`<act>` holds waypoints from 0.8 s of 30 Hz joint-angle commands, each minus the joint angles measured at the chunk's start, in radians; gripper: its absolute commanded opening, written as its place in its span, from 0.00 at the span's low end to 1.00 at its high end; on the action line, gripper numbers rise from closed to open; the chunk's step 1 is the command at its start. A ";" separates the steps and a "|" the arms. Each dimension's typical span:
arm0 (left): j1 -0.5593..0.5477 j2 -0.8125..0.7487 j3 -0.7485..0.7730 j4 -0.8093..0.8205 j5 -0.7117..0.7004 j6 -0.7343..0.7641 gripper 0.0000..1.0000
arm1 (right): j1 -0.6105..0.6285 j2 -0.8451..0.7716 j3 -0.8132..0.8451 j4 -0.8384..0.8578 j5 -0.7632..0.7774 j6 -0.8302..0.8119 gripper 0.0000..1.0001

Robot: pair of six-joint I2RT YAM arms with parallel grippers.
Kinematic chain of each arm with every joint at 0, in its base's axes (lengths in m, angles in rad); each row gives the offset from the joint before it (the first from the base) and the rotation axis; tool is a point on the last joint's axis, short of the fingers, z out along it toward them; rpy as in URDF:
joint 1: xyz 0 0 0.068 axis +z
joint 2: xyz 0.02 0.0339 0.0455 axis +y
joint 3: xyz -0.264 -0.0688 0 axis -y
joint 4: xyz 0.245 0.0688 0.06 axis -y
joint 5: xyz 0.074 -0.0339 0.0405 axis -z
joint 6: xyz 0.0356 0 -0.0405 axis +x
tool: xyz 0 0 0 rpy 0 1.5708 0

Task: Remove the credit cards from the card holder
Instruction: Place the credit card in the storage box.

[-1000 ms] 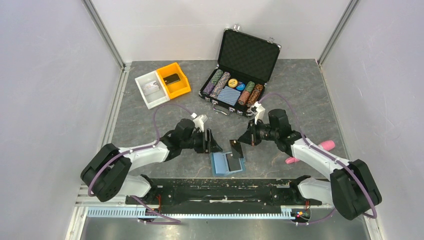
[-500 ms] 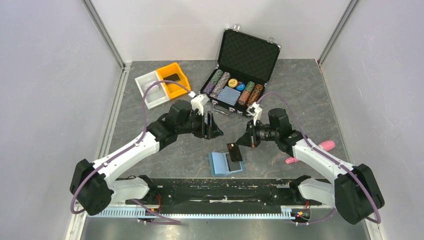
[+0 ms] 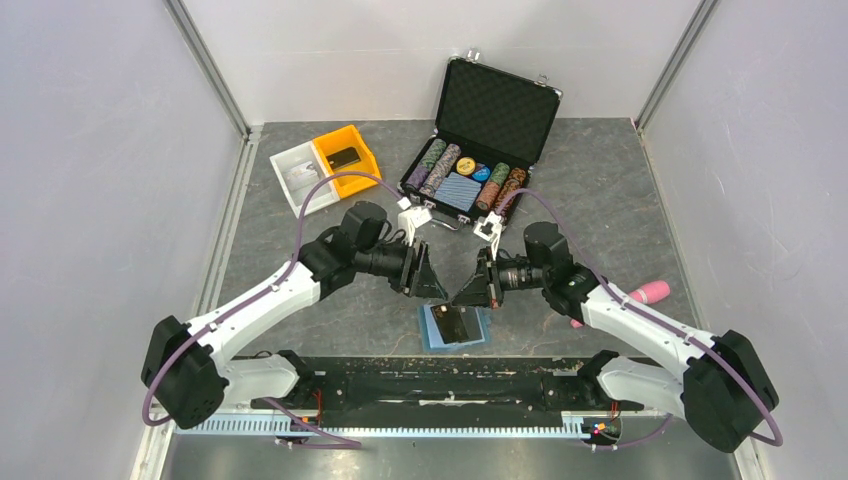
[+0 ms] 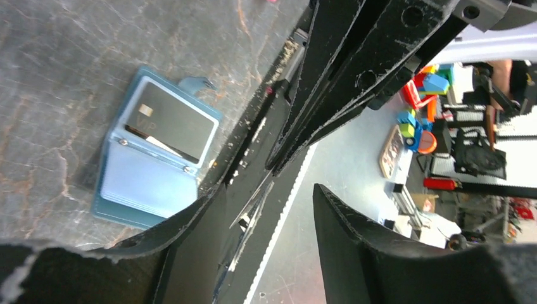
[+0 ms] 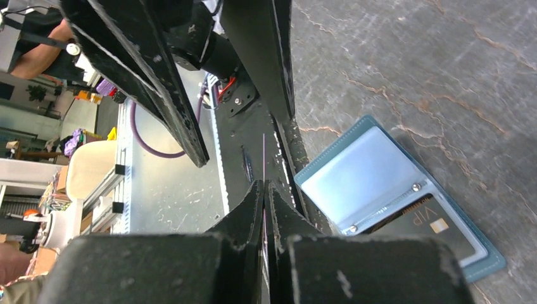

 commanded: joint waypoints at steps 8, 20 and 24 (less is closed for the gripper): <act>-0.003 -0.011 -0.016 -0.025 0.140 0.083 0.49 | 0.024 -0.023 0.005 0.199 -0.090 0.112 0.00; -0.004 -0.007 -0.026 -0.047 0.150 0.103 0.31 | 0.025 -0.011 -0.028 0.248 -0.103 0.126 0.00; -0.005 -0.006 -0.027 -0.050 0.152 0.100 0.23 | 0.025 -0.010 -0.031 0.250 -0.101 0.127 0.00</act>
